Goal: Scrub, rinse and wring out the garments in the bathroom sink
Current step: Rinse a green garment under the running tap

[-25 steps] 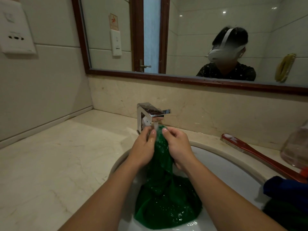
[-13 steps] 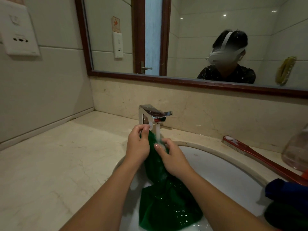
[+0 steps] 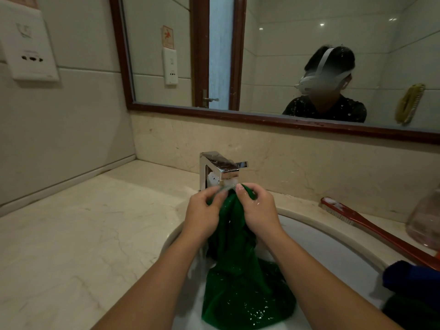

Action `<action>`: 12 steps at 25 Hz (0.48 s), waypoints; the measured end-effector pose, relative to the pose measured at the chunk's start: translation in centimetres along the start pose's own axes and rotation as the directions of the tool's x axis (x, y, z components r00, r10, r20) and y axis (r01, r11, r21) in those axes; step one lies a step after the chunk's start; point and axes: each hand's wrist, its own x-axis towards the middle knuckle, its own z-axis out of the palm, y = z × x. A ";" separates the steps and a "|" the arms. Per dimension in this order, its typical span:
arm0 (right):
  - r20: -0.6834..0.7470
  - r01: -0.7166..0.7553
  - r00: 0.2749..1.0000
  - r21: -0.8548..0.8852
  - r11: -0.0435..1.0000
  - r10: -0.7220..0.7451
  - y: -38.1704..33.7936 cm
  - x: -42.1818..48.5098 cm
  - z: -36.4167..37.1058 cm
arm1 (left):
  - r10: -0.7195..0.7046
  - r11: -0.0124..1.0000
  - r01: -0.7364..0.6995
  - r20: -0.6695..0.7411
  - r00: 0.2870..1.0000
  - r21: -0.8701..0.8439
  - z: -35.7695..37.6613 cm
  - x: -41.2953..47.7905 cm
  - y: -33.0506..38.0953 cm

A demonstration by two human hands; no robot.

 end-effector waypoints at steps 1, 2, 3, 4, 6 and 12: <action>0.023 -0.024 0.999 -0.017 1.000 0.025 0.0 -0.1 0.2 | -0.021 0.999 0.020 -0.017 1.000 -0.038 0.0 -0.1 0.2; 0.061 -0.051 0.997 -0.039 0.998 0.054 0.3 -0.4 0.4 | -0.044 0.997 0.042 -0.021 0.999 -0.068 0.1 -0.1 0.3; 0.106 -0.079 0.991 -0.054 0.995 0.084 0.6 -0.8 0.7 | -0.069 0.995 0.067 -0.023 0.997 -0.079 0.2 -0.1 0.2; 0.144 -0.102 0.983 -0.063 0.993 0.111 0.8 -1.2 0.9 | -0.095 0.993 0.093 -0.024 0.995 -0.076 0.2 -0.1 0.3; 0.141 -0.114 0.983 -0.063 0.992 0.122 1.0 -1.6 1.1 | -0.117 0.992 0.115 -0.036 0.993 -0.052 0.1 -0.2 0.4; -0.002 -0.121 0.993 0.058 0.991 0.121 0.6 0.0 0.2 | -0.021 0.981 0.012 0.041 0.999 0.193 0.4 -0.1 -0.6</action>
